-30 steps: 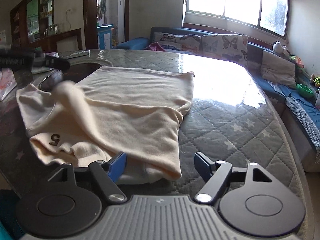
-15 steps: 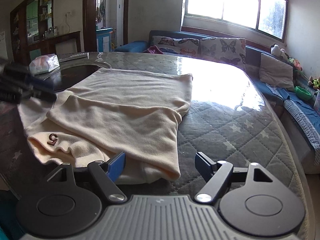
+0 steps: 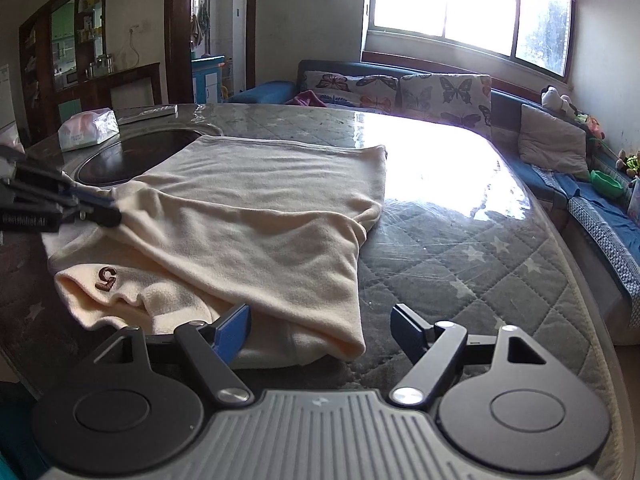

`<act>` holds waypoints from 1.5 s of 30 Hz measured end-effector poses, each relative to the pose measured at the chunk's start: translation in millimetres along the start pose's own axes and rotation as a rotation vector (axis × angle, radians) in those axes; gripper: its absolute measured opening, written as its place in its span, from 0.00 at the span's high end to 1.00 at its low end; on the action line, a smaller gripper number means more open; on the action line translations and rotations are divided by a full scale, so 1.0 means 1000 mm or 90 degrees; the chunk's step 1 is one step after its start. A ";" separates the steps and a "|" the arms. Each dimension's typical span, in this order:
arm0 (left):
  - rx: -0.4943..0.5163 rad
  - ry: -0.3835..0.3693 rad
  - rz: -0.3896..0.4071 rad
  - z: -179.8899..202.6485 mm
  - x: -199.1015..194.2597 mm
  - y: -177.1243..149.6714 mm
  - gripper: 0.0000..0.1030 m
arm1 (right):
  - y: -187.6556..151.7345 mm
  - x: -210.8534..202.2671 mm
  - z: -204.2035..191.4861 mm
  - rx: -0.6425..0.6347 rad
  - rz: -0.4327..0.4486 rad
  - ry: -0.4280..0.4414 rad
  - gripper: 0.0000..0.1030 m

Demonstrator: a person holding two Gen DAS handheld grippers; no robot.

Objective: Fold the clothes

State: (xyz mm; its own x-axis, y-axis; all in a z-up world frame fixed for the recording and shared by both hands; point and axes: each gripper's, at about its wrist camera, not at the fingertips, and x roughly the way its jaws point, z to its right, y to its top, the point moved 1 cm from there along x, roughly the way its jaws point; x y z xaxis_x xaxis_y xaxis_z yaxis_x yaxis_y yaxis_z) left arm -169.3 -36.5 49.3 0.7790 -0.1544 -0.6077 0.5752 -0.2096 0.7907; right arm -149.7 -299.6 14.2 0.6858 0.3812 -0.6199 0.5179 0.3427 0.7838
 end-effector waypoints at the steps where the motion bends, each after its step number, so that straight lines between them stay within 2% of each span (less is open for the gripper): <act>1: -0.001 -0.003 0.017 0.000 -0.005 0.011 0.92 | 0.000 0.000 -0.001 -0.002 0.002 0.001 0.21; 4: 0.001 -0.014 0.062 0.002 -0.019 0.047 0.92 | 0.001 0.000 -0.004 -0.008 0.007 0.001 0.20; 10: 0.063 -0.043 0.135 0.025 -0.034 0.111 0.92 | 0.006 0.005 -0.003 0.008 0.026 -0.006 0.17; 12: 0.082 -0.053 0.150 0.035 -0.035 0.126 0.92 | 0.010 0.007 -0.002 0.023 0.038 -0.010 0.17; 15: 0.102 -0.056 0.168 0.046 -0.036 0.143 0.92 | 0.015 0.014 0.000 0.032 0.049 -0.047 0.17; 19: 0.111 -0.056 0.189 0.048 -0.040 0.152 0.92 | 0.015 0.014 0.004 0.024 0.049 -0.071 0.17; 22: 0.110 -0.052 0.189 0.043 -0.041 0.146 0.92 | 0.011 0.011 0.012 0.013 0.045 -0.097 0.17; 29: 0.081 -0.051 0.145 0.025 -0.032 0.106 0.92 | 0.001 0.006 0.026 0.004 0.034 -0.135 0.11; 38: 0.032 -0.033 0.041 0.004 -0.008 0.027 0.92 | -0.005 0.003 0.046 0.039 0.026 -0.121 0.05; 42: 0.009 -0.032 0.013 -0.003 -0.004 0.008 0.92 | -0.010 -0.001 0.048 0.035 0.019 -0.110 0.04; 45: -0.003 -0.028 0.013 -0.003 -0.008 0.004 0.92 | -0.013 -0.007 0.046 0.013 0.010 -0.103 0.04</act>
State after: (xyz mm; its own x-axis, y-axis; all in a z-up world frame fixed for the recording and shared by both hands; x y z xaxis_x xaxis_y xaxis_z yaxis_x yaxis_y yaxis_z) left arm -172.3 -33.5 57.3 0.7785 -0.2015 -0.5944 0.5611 -0.2009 0.8030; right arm -137.9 -346.6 10.3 0.7669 0.2425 -0.5942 0.5152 0.3195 0.7953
